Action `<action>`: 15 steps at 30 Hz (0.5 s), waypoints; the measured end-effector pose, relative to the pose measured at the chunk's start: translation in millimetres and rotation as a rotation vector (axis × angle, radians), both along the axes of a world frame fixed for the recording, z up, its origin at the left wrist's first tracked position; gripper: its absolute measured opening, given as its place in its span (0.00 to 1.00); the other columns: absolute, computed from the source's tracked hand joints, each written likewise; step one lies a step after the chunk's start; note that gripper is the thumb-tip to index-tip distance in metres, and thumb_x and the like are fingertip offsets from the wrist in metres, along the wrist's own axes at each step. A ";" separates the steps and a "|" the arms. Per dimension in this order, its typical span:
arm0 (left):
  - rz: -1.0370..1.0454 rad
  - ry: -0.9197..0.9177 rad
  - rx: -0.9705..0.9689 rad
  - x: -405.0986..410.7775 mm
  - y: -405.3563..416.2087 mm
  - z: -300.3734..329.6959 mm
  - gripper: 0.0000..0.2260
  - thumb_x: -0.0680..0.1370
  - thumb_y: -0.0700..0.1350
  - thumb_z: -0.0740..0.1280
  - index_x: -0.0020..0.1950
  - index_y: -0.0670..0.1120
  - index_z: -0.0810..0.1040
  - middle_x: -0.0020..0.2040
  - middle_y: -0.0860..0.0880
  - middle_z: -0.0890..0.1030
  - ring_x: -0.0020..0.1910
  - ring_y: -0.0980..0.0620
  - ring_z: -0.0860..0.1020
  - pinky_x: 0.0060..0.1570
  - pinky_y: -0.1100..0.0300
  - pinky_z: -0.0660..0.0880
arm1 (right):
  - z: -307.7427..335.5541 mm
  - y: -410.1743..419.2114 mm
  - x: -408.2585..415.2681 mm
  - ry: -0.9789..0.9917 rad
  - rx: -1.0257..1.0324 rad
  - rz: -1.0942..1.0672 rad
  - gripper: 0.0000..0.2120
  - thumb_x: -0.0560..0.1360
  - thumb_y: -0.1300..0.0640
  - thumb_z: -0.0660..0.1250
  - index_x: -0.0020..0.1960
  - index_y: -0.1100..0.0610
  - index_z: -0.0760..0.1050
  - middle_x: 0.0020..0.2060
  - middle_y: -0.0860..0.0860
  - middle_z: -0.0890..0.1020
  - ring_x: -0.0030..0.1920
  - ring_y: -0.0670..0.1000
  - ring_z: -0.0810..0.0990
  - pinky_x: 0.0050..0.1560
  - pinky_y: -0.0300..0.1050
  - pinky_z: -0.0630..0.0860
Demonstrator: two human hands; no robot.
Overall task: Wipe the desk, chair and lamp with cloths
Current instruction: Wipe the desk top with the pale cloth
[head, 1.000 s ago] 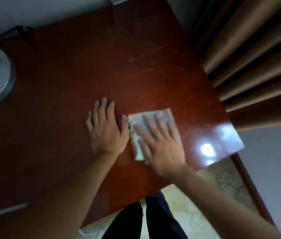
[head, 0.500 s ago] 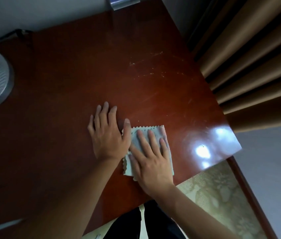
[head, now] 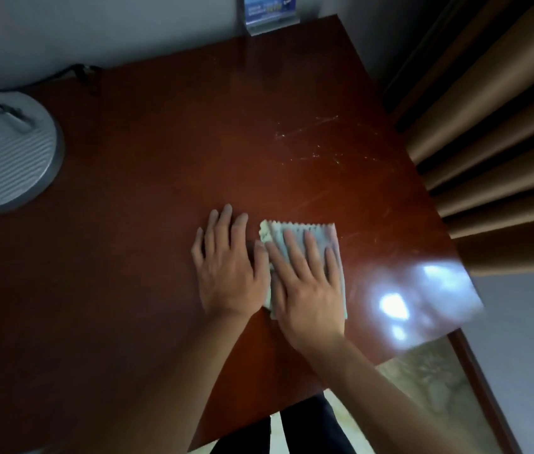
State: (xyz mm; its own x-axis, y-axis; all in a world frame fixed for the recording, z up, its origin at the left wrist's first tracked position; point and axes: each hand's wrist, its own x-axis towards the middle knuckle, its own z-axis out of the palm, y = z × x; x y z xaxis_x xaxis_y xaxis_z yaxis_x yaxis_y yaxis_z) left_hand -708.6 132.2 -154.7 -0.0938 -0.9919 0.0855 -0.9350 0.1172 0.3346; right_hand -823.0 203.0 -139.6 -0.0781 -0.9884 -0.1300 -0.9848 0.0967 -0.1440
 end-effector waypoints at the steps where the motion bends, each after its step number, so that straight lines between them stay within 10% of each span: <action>1: -0.002 -0.010 0.010 0.2 -0.1 0.1 0.22 0.80 0.53 0.54 0.71 0.47 0.70 0.75 0.45 0.68 0.77 0.46 0.61 0.75 0.45 0.56 | -1.0 1.1 0.5 0.008 0.019 0.009 0.25 0.84 0.45 0.45 0.80 0.47 0.57 0.79 0.50 0.58 0.80 0.57 0.49 0.78 0.59 0.48; 15: 0.065 0.023 -0.054 -42.3 -99.0 11.5 0.20 0.79 0.47 0.59 0.71 0.45 0.72 0.74 0.46 0.70 0.72 0.48 0.68 0.68 0.47 0.60 | 1.4 -222.5 -69.8 0.103 -0.036 0.054 0.25 0.84 0.45 0.42 0.81 0.45 0.52 0.80 0.53 0.56 0.80 0.59 0.51 0.78 0.61 0.41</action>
